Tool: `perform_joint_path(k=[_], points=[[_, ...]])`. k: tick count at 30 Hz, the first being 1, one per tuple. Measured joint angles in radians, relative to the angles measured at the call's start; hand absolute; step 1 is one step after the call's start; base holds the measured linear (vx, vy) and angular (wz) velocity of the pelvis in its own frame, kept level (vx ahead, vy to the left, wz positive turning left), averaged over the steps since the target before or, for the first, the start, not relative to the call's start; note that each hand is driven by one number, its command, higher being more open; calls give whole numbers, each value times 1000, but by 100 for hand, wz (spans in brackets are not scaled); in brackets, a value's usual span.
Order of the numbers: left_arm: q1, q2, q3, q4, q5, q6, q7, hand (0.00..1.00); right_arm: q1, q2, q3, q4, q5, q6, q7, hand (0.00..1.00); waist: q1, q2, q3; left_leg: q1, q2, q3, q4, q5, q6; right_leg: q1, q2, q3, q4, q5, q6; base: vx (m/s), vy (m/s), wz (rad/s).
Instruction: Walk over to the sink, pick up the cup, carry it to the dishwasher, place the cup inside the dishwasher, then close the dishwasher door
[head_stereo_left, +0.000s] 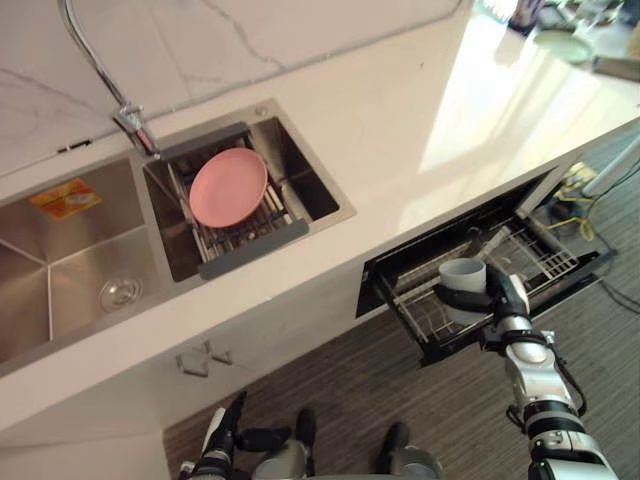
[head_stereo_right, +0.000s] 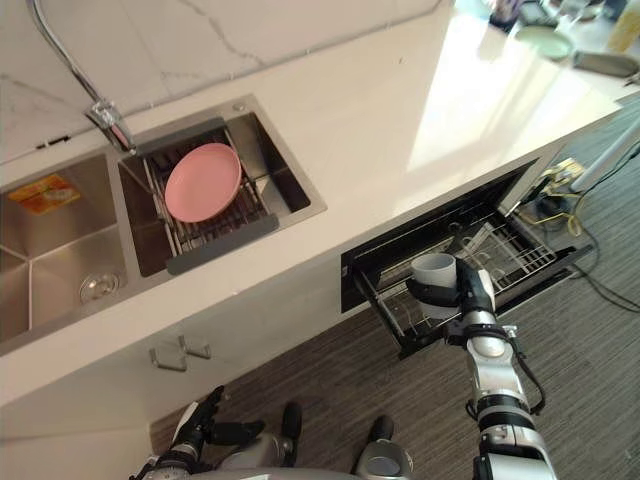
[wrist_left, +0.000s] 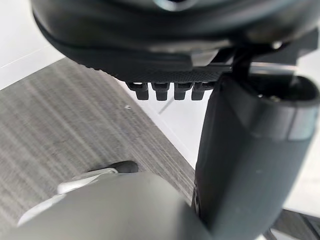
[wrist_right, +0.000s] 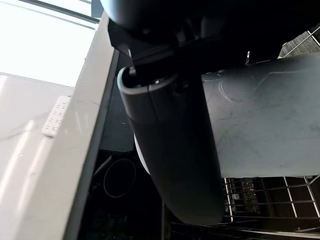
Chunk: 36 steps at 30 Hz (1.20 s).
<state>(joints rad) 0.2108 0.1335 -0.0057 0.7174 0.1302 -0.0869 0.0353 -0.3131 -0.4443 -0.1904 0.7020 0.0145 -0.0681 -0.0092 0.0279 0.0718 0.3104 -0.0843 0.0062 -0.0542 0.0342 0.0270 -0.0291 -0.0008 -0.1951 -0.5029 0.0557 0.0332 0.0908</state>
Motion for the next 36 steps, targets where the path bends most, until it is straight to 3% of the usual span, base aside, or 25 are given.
perform_joint_path(k=[2,9,20,21,31,36], points=[[-13,1,0,-13,-23,-22,-1,100,-56,-19,0,28,0,8,-9,0,7,10,45,-35,-1,-3,26,0,0,-20,-4,2,15,0,0,-23,21,21],[-35,1,3,-47,-74,-48,2,100,-170,-75,1,79,-2,46,-35,0,19,37,119,-133,5,20,112,4,5,-67,-9,51,47,-1,-1,-27,45,25],[-80,2,-4,-43,-127,-53,3,100,-253,-140,114,201,-20,119,24,0,47,68,148,-247,10,11,179,8,3,-178,-17,66,136,-37,-12,-102,12,1],[-83,1,-6,-40,-131,-53,2,100,-256,-140,122,206,-22,123,32,100,48,70,149,-248,11,11,179,9,4,-181,-17,66,138,-39,-13,-54,-12,-1],[-136,10,-34,-3,-134,-53,4,100,-305,-139,129,309,-37,158,45,100,68,69,160,-268,14,6,202,9,4,-215,-24,64,205,-78,-25,21,-18,3],[-140,11,-39,-1,-134,-53,13,100,-305,-111,129,311,-35,158,-17,100,70,65,162,-265,21,7,214,-5,-5,-213,-23,66,224,-91,-27,-6,0,-1]])
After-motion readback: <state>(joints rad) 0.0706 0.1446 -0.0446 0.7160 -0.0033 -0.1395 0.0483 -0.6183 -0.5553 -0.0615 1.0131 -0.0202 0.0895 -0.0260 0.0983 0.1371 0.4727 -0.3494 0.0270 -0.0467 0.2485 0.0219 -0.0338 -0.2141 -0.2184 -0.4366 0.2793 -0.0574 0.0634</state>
